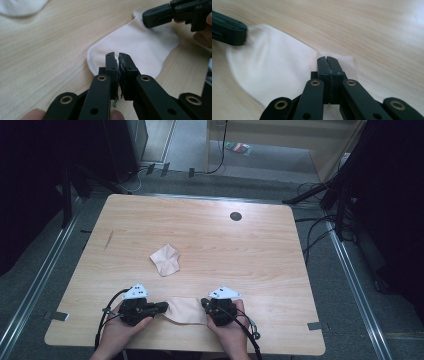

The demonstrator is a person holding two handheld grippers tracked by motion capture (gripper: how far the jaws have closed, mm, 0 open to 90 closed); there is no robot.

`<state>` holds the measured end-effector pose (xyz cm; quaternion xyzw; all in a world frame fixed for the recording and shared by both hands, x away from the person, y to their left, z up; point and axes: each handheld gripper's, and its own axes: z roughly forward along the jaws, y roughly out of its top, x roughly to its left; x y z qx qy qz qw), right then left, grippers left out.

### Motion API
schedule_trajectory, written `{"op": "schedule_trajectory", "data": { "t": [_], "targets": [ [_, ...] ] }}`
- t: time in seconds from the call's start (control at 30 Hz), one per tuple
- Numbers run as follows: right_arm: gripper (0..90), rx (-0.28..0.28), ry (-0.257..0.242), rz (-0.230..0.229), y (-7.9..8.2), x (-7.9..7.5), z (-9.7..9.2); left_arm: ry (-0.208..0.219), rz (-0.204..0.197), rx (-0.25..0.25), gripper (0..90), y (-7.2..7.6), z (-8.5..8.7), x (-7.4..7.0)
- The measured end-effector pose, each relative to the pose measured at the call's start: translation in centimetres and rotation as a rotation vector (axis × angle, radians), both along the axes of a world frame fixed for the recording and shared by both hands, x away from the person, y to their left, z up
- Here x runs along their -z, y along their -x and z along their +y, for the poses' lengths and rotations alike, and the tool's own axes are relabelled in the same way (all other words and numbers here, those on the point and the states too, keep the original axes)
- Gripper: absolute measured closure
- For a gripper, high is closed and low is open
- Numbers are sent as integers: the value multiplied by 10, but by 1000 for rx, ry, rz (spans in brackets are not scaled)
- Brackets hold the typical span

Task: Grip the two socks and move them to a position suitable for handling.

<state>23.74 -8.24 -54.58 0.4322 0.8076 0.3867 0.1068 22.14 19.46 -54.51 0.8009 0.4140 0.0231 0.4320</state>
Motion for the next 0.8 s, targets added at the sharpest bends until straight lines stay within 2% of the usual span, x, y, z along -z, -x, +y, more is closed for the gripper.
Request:
{"op": "schedule_trajectory", "data": {
  "t": [0.03,0.1,0.13,0.17,0.27,0.3,0.33,0.37,0.4,0.43,0.47,0.5,0.57,0.6,0.63,0.67,0.7,0.77,0.8],
  "targets": [
    [900,1,-17,4,-1,1,-1,-15,22,-1,872,-1,1,4],
    [900,12,16,-12,-1,0,-1,-33,26,-12,884,-2,4,5],
    [900,12,16,-12,-1,0,-1,-33,26,-12,896,-2,4,5],
    [900,20,42,-28,-1,-1,-1,-33,31,-21,896,-2,5,5],
    [900,18,16,-10,-5,0,-5,-20,28,-16,863,-3,5,5],
    [900,8,2,-6,-6,0,-6,26,26,-1,812,-3,6,4],
    [890,8,-12,-8,-5,-1,-7,65,9,-1,797,-4,8,3],
    [847,5,-46,-23,-5,-4,-8,89,-19,-11,772,-4,10,1],
    [847,5,-46,-23,-5,-4,-8,89,-19,-11,727,-4,10,1],
    [790,1,-81,-67,-2,-13,-8,123,-83,-54,669,-5,16,-1],
    [768,-2,-87,-84,-1,-17,-7,123,-83,-54,645,-5,16,-1],
    [721,-8,-97,-114,-1,-23,-7,142,-150,-129,607,-7,26,-2],
    [629,-5,-104,-155,-2,-31,-4,131,-232,-221,491,-10,40,-3],
    [629,-5,-104,-155,-2,-31,-4,131,-232,-221,454,-10,40,-3],
    [540,-4,-125,-170,-5,-40,-2,126,-257,-262,376,-12,47,-3],
    [501,-8,-137,-176,-8,-44,0,100,-290,-343,314,-15,59,-3],
    [451,-11,-144,-181,-11,-48,3,79,-301,-379,274,-17,64,-3],
    [360,-14,-133,-191,-18,-56,11,51,-302,-442,176,-20,74,-3],
    [360,-14,-133,-191,-18,-56,11,51,-302,-442,141,-20,74,-3]
  ]
}}
